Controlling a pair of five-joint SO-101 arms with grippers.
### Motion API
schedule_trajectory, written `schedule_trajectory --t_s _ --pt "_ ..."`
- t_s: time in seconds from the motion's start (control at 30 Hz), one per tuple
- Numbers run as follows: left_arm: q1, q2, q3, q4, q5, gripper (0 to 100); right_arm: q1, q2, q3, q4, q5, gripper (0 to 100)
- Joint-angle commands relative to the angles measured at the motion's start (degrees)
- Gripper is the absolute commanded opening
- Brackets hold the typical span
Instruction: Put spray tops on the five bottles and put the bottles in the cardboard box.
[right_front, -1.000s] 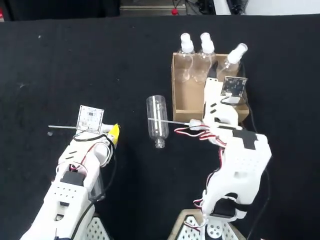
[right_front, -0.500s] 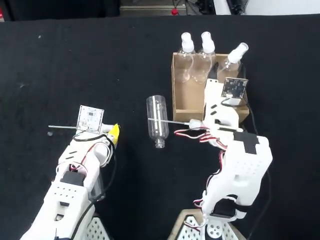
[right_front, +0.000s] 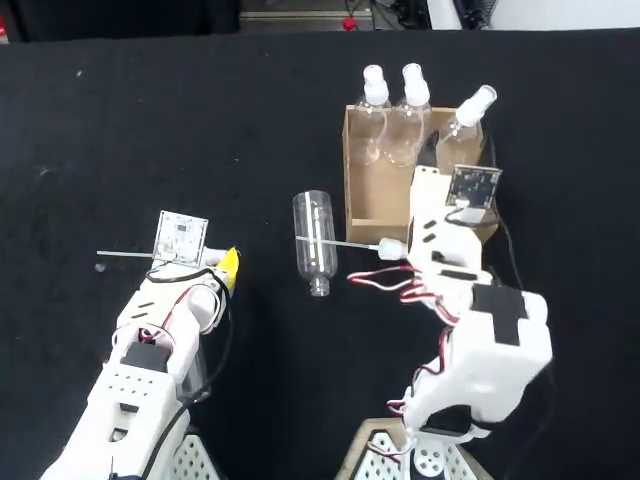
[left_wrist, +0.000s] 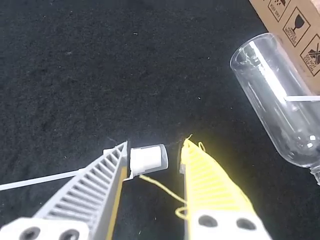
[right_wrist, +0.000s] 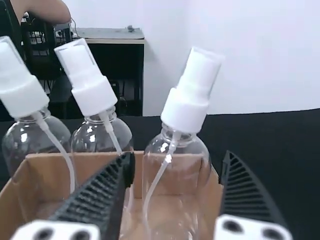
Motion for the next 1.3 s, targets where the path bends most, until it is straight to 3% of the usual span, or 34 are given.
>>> schedule_trajectory --t_s 0.0,0.1,0.23,0.57,0.7,0.8,1.27 --pt "0.0 -0.8 -0.7 -1.3 0.1 17 1.1 -6.2 2.6 -1.0 0.0 22.7" --pt "0.0 -0.8 -0.7 -1.3 0.1 17 1.1 -9.6 4.9 1.5 0.0 22.7" --pt "0.0 -0.8 -0.7 -1.3 0.1 17 1.2 -16.8 5.0 15.9 0.0 22.6" --pt "0.1 -0.8 -0.7 -1.3 0.1 17 7.6 -44.0 -8.9 74.3 -0.4 22.4" --pt "0.1 -0.8 -0.7 -1.3 0.1 17 6.8 -46.9 -17.0 93.4 -0.4 11.8" --pt "0.1 -0.8 -0.7 -1.3 0.1 17 4.7 -45.4 -18.7 95.0 -0.4 0.7" --pt "0.0 -0.8 -0.7 -1.3 0.1 17 1.1 -28.8 -18.8 84.6 -6.4 1.1"
